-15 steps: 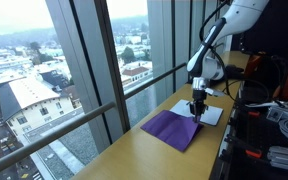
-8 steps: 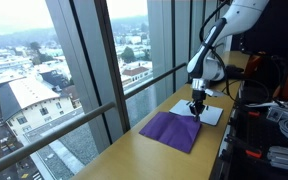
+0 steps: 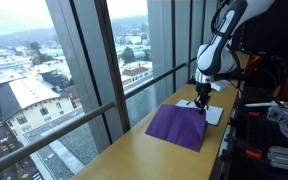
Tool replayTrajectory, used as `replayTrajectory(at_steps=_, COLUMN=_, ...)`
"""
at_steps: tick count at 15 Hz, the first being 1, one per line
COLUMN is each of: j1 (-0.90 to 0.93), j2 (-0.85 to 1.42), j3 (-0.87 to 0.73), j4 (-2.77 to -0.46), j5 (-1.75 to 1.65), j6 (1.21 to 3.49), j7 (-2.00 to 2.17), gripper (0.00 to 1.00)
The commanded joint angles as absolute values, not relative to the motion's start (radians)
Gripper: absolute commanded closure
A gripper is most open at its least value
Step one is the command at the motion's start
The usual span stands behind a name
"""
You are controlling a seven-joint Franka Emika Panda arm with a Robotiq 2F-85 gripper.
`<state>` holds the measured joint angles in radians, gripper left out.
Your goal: Open the folder on the towel
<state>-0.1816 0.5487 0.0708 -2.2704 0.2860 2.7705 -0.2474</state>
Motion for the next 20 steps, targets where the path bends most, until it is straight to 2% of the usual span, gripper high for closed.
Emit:
replayTrajectory(at_steps=1, j1=-0.114, j2=0.387, j3=0.011, j4=-2.38, j5=0.178, j6=2.765, j7=-0.154, gripper=1.0)
replayTrajectory(at_steps=10, j1=0.133, j2=0.196, j3=-0.226, j4=-2.452, j5=-0.373, j6=2.894, j7=0.207, gripper=1.0)
replayTrajectory(at_steps=20, j1=0.311, j2=0.206, j3=-0.278, j4=-2.466, j5=-0.805, j6=2.886, j7=0.638, gripper=1.0)
